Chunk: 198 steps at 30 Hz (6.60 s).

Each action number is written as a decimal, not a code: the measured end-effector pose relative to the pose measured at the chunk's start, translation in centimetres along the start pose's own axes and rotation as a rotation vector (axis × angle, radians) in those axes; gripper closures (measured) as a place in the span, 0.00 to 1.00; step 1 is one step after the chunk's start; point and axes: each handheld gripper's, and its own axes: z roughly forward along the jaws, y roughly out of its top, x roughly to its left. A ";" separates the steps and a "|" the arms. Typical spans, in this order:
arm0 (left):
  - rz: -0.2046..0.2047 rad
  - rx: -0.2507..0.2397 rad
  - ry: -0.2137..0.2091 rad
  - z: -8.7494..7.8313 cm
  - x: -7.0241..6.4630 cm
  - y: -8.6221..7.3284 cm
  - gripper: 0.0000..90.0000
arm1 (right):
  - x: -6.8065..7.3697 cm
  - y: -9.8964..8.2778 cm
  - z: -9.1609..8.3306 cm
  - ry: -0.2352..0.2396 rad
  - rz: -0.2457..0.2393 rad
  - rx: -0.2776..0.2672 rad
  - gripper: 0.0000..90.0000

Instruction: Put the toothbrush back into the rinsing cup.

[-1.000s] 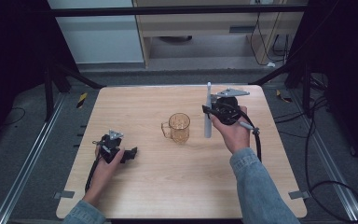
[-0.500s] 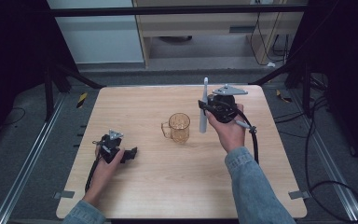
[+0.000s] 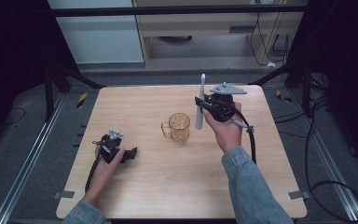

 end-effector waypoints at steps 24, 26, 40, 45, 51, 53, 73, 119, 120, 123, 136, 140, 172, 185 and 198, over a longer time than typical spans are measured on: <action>0.000 0.002 0.000 0.0 0.0 0.0 0.00 | 1.6 1.5 0.2 0.038 -0.024 -0.033 0.76; 0.000 0.000 0.000 0.0 0.0 0.0 0.00 | 1.6 1.6 0.2 0.039 -0.024 -0.037 0.76; 0.000 0.001 0.000 0.0 0.0 0.0 0.00 | 2.4 2.1 1.0 0.060 -0.027 -0.062 0.76; 0.000 0.002 0.000 0.0 0.0 0.0 0.00 | 2.5 2.0 1.7 0.064 -0.021 -0.063 0.76; 0.000 0.002 0.001 0.0 0.0 0.0 0.00 | 2.7 1.8 2.6 0.072 -0.023 -0.058 0.76; 0.000 0.000 0.000 0.0 0.0 0.0 0.00 | 2.8 1.6 2.9 0.078 -0.021 -0.056 0.76; 0.001 0.002 0.000 0.0 0.0 0.0 0.00 | 3.5 -0.3 6.0 0.096 -0.016 -0.001 0.76; 0.003 0.000 -0.003 0.0 0.0 0.0 0.00 | 3.7 -3.4 8.6 0.088 -0.020 0.106 0.76; 0.003 0.000 -0.003 0.0 0.0 0.0 0.00 | 3.7 -3.4 8.6 0.088 -0.021 0.106 0.76; 0.003 0.000 -0.003 0.0 0.0 0.0 0.00 | 3.6 -3.5 8.7 0.087 -0.021 0.109 0.76; 0.003 0.000 -0.003 0.0 0.0 0.0 0.00 | 3.4 -3.9 9.2 0.094 -0.015 0.133 0.76; 0.003 0.002 -0.002 0.0 0.0 0.0 0.00 | 3.3 -4.1 9.3 0.095 0.001 0.148 0.76; 0.003 0.002 -0.002 0.0 0.0 0.0 0.00 | 2.2 -4.4 10.5 0.076 0.056 0.166 0.75; 0.003 0.000 -0.003 0.0 0.0 0.0 0.00 | 1.8 -4.3 10.8 0.066 0.078 0.174 0.75; 0.003 0.002 -0.002 0.0 0.0 0.0 0.00 | 1.4 -4.3 10.9 0.062 0.090 0.177 0.74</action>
